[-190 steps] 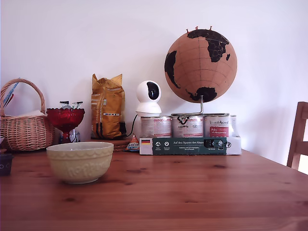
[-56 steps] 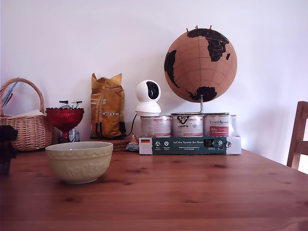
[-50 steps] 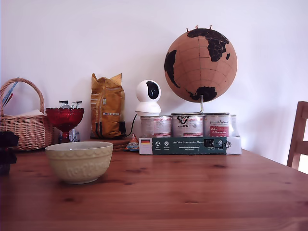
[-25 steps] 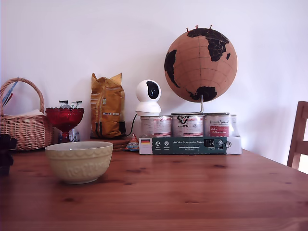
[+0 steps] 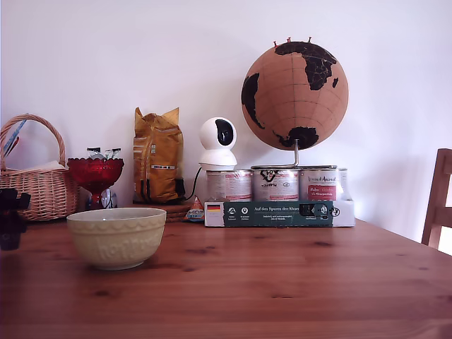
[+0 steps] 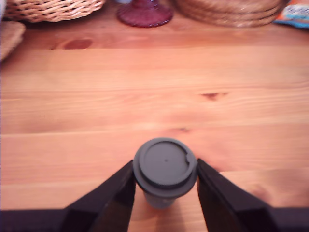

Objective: Pick the grey coffee capsule and place it inside the green bowl

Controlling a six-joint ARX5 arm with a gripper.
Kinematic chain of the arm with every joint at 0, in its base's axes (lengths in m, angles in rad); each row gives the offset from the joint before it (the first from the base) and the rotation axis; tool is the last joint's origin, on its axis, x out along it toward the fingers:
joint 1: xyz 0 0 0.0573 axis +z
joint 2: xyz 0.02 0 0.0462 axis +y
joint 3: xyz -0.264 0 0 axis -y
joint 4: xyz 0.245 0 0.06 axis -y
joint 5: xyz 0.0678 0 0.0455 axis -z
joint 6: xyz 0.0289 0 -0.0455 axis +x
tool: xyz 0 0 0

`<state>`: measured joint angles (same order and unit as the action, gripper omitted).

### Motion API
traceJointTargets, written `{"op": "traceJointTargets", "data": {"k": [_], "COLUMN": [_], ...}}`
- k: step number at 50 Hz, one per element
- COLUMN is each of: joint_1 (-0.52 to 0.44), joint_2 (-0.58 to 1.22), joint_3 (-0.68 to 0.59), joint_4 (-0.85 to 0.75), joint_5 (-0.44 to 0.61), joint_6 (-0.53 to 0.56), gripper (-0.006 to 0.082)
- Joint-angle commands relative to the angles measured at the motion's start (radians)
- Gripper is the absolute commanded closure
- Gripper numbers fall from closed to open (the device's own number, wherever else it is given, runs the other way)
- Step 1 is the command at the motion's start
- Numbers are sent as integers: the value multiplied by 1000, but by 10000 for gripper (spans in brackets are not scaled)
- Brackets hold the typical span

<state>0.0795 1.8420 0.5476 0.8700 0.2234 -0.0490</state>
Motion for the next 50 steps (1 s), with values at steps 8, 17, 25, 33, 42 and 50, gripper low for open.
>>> {"op": "traceJointTargets", "data": {"k": [8,17,25,33,42,50], "joint_1": [-9,-11,-27,-86,-181,-257], "joint_2": [-32,-107,-189,-248,-260,-260], "joint_3": [5,5,5,5,5,5], "joint_4": [68,73,58,-18,-77,-151], "joint_5": [198,365,472,488,447,297], "joint_6": [-140,-215,-240,-207,-83,63], "gripper": [584,584,583,582,579,544]}}
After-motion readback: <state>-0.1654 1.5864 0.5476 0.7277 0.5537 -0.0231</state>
